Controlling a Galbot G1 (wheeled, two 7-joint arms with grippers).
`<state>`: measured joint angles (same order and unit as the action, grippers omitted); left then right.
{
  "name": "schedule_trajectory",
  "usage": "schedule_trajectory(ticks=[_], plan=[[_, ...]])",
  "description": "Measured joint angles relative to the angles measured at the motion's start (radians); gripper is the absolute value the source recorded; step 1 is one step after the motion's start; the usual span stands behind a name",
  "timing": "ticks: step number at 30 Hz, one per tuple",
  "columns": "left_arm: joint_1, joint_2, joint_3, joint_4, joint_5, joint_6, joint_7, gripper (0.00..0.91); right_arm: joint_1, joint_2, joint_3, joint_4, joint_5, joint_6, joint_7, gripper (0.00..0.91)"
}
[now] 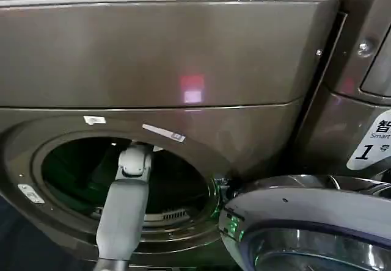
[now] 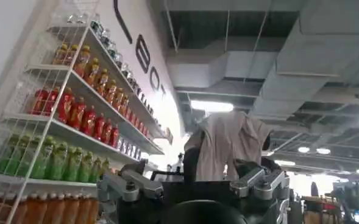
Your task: Grasp the clothes from the dryer.
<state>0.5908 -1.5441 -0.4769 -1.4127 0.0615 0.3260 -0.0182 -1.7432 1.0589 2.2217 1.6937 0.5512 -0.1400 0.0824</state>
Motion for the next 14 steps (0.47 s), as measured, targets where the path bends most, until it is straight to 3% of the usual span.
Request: schedule_trajectory(ticks=[14], plan=[[0.014,-0.003,0.003,-0.019,-0.031,0.018,-0.028,0.000,0.007,-0.002,0.016,0.008,-0.017,-0.040,-0.003,0.907]])
